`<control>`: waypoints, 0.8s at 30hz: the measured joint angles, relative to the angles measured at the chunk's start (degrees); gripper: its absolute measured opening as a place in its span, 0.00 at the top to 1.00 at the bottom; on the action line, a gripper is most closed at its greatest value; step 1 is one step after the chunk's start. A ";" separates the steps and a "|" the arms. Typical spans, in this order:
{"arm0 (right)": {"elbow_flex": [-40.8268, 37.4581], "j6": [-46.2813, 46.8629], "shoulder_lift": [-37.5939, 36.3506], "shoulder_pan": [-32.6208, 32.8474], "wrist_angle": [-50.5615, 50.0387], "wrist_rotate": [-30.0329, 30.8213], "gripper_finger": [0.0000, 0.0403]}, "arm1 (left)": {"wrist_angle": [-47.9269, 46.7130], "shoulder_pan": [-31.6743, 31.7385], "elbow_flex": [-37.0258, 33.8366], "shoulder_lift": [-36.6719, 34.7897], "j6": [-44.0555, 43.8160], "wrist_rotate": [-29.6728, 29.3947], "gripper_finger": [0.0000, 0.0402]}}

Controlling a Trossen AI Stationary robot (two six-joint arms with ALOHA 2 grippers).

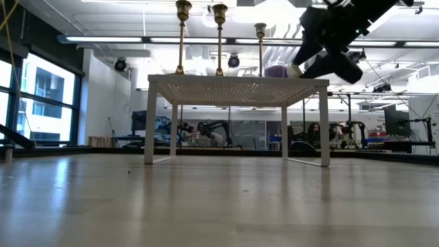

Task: Pick & Place candle stick holders
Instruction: Put the yellow scented candle on the shelf

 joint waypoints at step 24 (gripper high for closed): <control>0.13 0.16 3.13 -0.28 1.02 4.96 0.49 | 0.00 0.02 0.00 0.00 -0.21 0.09 0.18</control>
